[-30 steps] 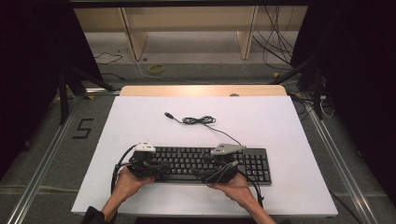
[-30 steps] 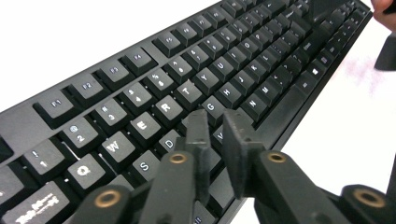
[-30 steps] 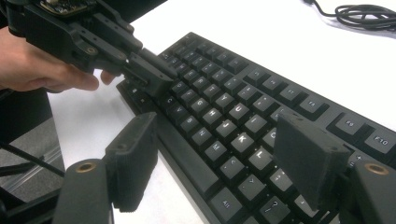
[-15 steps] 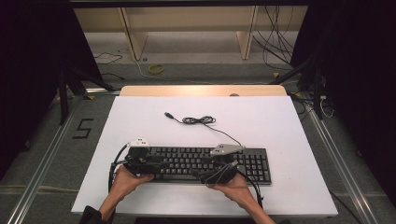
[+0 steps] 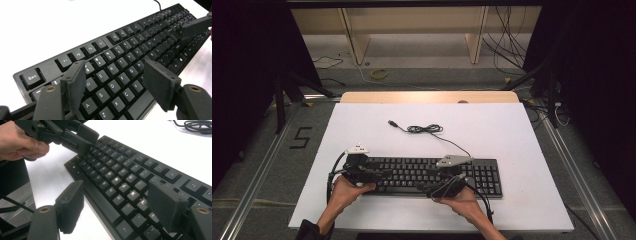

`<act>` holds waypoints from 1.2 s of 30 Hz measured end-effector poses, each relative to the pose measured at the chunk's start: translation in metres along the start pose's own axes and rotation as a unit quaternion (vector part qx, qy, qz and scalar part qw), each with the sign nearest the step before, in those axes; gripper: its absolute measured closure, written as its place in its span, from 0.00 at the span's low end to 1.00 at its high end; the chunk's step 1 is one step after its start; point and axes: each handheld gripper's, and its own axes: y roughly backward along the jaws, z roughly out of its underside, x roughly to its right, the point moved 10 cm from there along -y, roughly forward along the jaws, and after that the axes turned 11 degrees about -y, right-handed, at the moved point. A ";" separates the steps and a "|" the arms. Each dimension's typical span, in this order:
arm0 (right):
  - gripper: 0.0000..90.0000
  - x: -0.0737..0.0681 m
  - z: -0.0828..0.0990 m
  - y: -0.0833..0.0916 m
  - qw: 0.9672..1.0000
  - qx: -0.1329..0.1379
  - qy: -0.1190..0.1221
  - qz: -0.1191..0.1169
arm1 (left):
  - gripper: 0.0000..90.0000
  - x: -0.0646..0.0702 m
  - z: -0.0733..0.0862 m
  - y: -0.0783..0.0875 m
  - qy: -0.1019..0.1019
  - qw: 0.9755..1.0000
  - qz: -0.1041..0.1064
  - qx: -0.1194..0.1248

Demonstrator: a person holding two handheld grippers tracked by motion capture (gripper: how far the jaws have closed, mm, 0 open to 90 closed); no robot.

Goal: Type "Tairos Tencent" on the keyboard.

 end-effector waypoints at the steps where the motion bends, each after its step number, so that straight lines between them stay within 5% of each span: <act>1: 0.34 0.000 0.000 0.000 1.000 0.000 0.000 0.000 | 0.38 0.000 -0.001 0.000 0.002 1.000 0.000 0.002; 16: 0.34 -0.002 0.001 -0.002 1.000 -0.003 0.002 -0.003 | 0.43 -0.011 -0.004 -0.002 0.011 1.000 -0.011 -0.005; 26: 0.34 -0.004 0.002 -0.003 1.000 -0.005 0.001 -0.006 | 0.73 -0.012 -0.002 -0.005 0.004 1.000 -0.007 -0.013; 36: 0.34 -0.007 0.003 -0.003 1.000 -0.007 0.002 -0.009 | 0.94 -0.012 -0.004 -0.009 -0.006 1.000 -0.004 -0.021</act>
